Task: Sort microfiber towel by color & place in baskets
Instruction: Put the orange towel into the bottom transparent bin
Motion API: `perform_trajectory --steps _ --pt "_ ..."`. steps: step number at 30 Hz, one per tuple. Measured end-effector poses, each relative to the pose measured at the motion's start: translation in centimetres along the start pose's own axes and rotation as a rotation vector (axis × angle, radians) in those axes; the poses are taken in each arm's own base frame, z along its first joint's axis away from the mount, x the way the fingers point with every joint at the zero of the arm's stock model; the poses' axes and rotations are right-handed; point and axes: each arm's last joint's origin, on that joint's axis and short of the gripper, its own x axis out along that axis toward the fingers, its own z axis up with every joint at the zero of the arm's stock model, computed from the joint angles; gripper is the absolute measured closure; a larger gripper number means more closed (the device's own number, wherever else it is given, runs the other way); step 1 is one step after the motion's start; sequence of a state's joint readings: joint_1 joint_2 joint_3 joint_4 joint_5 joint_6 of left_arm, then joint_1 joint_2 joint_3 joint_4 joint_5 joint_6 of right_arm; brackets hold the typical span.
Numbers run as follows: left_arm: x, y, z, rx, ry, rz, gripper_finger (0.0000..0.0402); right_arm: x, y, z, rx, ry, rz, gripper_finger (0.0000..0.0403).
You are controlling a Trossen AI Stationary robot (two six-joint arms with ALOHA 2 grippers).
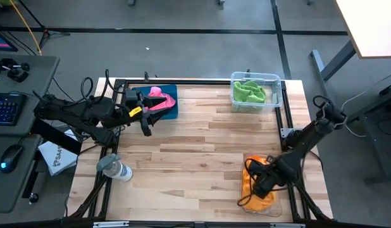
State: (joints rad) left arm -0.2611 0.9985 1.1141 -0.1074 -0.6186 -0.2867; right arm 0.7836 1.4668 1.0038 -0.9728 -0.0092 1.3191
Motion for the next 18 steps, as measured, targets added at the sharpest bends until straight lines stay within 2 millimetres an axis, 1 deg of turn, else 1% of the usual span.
perform_trajectory --steps 3,6,8,10,11,13,15,18 --pt "0.0 0.0 0.0 0.0 0.0 0.0 0.0186 2.1 -0.6 0.5 0.008 0.014 -0.008 0.0403" --pt "0.0 0.0 0.0 -0.001 0.0 0.0 0.0186 3.7 -1.0 0.6 0.018 0.038 0.011 0.0403" --pt "0.0 0.0 0.0 -0.001 0.0 0.0 0.0186 4.3 -1.1 0.6 0.019 0.045 0.031 0.0403" --pt "0.0 0.0 0.0 -0.001 0.0 0.0 0.0186 4.3 -1.2 0.5 0.018 0.061 0.041 0.0403" --pt "0.0 0.0 0.0 0.0 0.0 0.0 0.0186 4.1 -1.1 0.5 0.013 0.072 0.045 0.0403" --pt "0.0 0.0 0.0 0.0 0.0 0.0 0.0186 3.0 -0.8 0.5 -0.011 0.076 0.063 0.0403" --pt "0.0 0.0 0.0 0.002 0.0 0.0 0.0186 0.9 -0.4 0.6 -0.036 0.057 0.106 0.0403" --pt "0.0 0.0 0.0 0.028 0.0 0.0 0.0186 -2.9 -0.1 0.7 -0.075 0.007 0.146 0.0403"
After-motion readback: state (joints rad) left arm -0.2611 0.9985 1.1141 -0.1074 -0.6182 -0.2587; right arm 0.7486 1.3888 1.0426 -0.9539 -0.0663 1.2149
